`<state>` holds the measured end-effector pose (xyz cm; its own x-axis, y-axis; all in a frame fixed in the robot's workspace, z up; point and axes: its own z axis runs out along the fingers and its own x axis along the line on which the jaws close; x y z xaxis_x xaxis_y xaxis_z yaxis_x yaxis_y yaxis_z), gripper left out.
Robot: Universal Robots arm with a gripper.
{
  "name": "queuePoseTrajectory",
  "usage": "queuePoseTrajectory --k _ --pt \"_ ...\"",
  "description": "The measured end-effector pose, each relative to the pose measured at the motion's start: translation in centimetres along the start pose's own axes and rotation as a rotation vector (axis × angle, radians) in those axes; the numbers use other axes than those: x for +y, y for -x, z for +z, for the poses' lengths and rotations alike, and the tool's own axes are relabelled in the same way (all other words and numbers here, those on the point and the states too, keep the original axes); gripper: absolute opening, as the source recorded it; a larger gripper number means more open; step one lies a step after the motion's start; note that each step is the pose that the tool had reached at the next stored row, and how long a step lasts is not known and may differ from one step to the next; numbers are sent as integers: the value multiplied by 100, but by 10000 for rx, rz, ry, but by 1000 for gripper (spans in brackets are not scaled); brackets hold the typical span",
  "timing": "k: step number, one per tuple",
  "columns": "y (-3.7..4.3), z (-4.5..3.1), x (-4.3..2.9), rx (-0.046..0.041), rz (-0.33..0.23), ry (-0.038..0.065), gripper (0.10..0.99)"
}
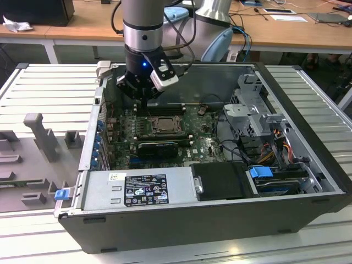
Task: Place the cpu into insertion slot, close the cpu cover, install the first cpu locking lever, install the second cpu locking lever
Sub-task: 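Install the first cpu locking lever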
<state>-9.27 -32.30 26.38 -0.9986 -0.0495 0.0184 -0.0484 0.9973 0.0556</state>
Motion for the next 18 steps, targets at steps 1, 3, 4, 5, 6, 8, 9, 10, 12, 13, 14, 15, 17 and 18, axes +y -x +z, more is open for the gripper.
queuePoseTrajectory --k 1,3,4,5,6,8,9,10,12,13,14,15,17,18 --pt "-15 4 4 -1 -1 0 106" --pt "-52 14 36 -2 -2 0 106" --pt "-67 19 56 -1 0 -1 106" --pt "-80 24 78 0 -1 -2 106" --pt "-87 27 94 0 -1 -2 106" --pt "-108 33 125 -1 -1 -2 106" --pt "-128 40 146 -1 1 2 106" --pt "-131 42 153 -2 0 0 106" --pt "-136 50 164 -8 -3 -2 106" --pt "-136 59 177 -10 -7 -2 106" --pt "-135 69 188 -10 -15 -1 106" --pt "-134 78 200 -10 -22 -2 106" --pt "-133 88 229 -9 -30 0 106" --pt "-132 91 245 -8 -30 0 106"
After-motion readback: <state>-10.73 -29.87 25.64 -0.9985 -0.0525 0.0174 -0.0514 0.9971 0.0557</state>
